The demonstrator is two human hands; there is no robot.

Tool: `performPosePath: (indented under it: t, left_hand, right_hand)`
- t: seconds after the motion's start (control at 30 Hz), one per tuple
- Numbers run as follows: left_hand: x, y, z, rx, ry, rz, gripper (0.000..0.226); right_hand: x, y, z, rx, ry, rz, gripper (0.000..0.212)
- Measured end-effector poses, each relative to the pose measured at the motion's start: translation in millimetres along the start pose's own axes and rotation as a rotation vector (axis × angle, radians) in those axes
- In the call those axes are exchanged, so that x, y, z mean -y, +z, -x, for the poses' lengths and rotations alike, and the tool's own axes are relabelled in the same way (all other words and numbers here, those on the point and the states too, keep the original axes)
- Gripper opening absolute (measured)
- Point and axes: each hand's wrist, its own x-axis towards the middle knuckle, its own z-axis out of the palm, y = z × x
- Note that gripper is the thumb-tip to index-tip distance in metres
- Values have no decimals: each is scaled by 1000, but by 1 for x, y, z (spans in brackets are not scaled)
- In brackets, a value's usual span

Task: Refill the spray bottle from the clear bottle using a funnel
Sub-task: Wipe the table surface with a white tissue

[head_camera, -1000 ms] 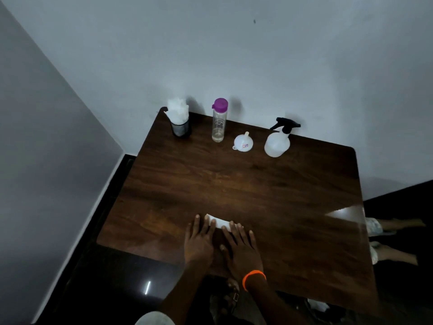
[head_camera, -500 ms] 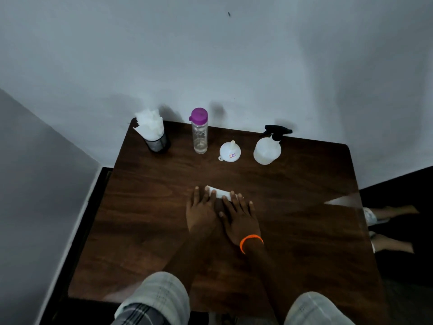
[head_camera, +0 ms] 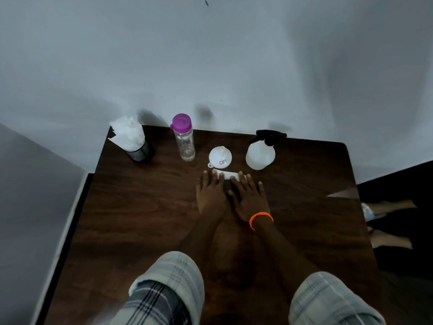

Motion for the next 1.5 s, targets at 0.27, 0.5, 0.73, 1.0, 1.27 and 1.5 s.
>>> performPosePath:
  t: [0.27, 0.5, 0.73, 1.0, 1.27, 1.5]
  left_hand:
    - [-41, 19, 20, 11, 129, -64, 65]
    - [-37, 31, 70, 68, 172, -139, 74]
    - [-20, 52, 141, 79, 72, -151, 67]
    - [-17, 82, 225, 79, -79, -95, 66]
    - [-49, 122, 291, 108, -158, -58, 68]
    - [-91, 141, 294, 145, -91, -40, 69]
  right_hand:
    - [-37, 0, 50, 14, 118, -47, 59]
    - [-24, 26, 118, -12, 149, -56, 60]
    - [-8, 50, 169, -3, 53, -52, 59]
    - [-4, 75, 232, 22, -108, 22, 61]
    - [-29, 88, 295, 55, -214, 56, 61]
    - [-77, 80, 318, 90, -159, 68, 60]
